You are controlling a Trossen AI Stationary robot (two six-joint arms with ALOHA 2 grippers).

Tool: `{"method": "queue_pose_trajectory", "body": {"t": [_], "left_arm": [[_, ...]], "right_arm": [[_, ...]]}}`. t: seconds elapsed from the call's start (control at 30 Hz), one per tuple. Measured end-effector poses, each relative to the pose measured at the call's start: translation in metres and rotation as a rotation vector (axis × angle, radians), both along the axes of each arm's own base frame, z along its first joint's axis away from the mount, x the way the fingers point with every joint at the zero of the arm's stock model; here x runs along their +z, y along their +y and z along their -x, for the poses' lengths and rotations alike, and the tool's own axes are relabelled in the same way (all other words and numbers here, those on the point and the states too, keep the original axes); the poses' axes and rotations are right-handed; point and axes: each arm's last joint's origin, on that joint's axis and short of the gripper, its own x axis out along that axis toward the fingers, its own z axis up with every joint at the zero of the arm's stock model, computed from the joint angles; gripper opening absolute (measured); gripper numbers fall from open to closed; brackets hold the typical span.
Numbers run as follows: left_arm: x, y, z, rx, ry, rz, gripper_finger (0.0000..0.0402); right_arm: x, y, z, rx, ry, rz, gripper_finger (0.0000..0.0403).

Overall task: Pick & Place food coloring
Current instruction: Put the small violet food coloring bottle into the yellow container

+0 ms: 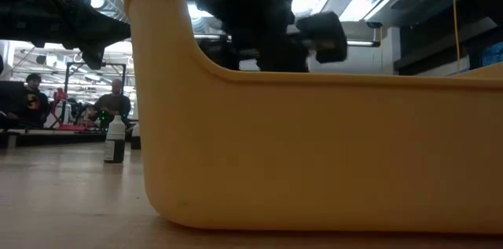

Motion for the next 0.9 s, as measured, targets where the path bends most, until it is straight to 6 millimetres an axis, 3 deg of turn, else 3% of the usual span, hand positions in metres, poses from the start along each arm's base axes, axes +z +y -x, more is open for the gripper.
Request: {"method": "queue_pose_trajectory", "body": {"t": [0.27, 0.73, 0.9], "left_arm": [[0.0, 0.0, 0.0, 0.0, 0.0, 0.0, 0.0017], [0.0, 0.0, 0.0, 0.0, 0.0, 0.0, 0.0017], [0.0, 0.0, 0.0, 0.0, 0.0, 0.0, 0.0017]], "right_arm": [[-0.02, -0.001, 0.009, 0.001, 0.057, 0.0, 0.0183], [-0.02, -0.001, 0.006, -0.007, 0.021, 0.02, 0.0183], [-0.02, -0.001, 0.006, -0.007, 0.021, 0.02, 0.0164]]}}
